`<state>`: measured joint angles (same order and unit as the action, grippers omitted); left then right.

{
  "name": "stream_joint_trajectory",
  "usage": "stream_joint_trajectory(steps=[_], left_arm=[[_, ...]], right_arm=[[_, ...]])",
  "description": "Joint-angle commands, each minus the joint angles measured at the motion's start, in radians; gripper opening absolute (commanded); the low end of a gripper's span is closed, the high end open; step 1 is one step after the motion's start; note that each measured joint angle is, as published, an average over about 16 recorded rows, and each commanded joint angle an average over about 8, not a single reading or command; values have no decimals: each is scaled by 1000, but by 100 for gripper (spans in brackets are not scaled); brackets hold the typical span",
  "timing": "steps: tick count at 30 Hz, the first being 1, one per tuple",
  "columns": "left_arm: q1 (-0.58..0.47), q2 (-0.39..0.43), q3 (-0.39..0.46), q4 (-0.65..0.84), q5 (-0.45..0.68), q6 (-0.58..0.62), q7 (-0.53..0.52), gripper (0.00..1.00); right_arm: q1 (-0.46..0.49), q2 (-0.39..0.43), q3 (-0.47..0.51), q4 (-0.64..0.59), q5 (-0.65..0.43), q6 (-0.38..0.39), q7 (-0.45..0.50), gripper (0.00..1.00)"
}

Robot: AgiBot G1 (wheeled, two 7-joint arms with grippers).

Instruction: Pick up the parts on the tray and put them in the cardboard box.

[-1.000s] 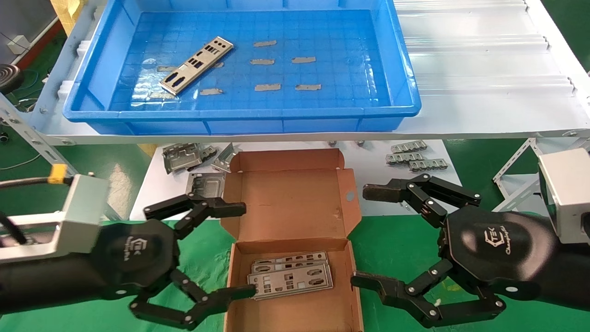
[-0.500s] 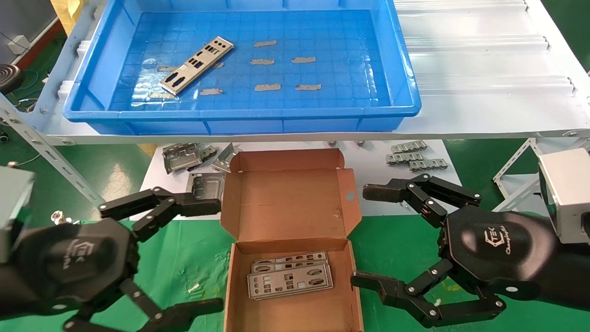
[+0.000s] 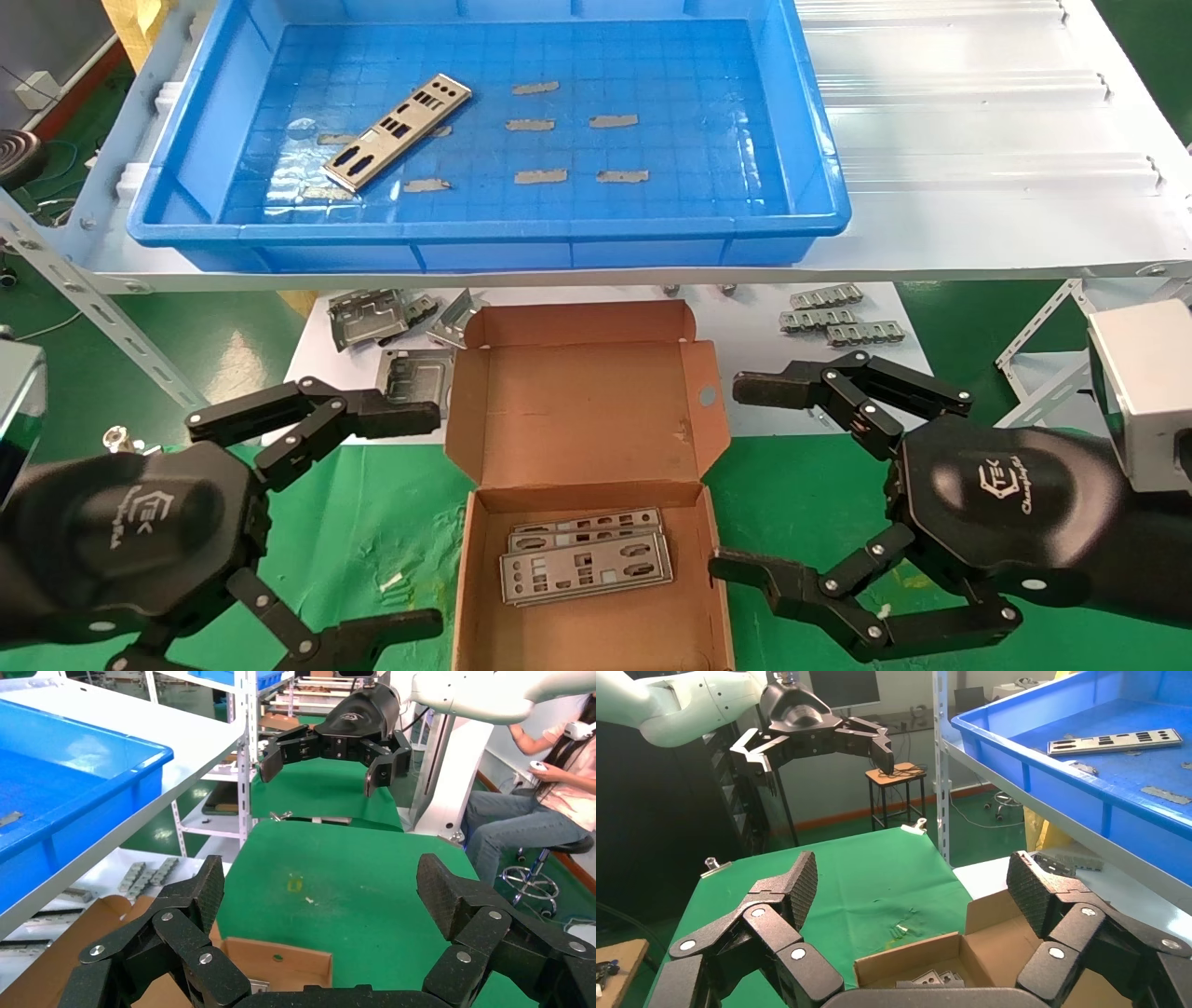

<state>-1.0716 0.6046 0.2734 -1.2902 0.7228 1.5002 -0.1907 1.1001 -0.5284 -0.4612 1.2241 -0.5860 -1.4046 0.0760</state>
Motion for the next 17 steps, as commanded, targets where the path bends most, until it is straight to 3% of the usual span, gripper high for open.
stream_joint_trajectory(steps=[1, 17], left_arm=[[0, 1, 1, 1, 2, -1, 1, 100], [-2, 6, 5, 5, 7, -4, 3, 100]], right_arm=[[0, 0, 0, 0, 0, 0, 0, 100], [0, 0, 0, 0, 0, 0, 0, 100]])
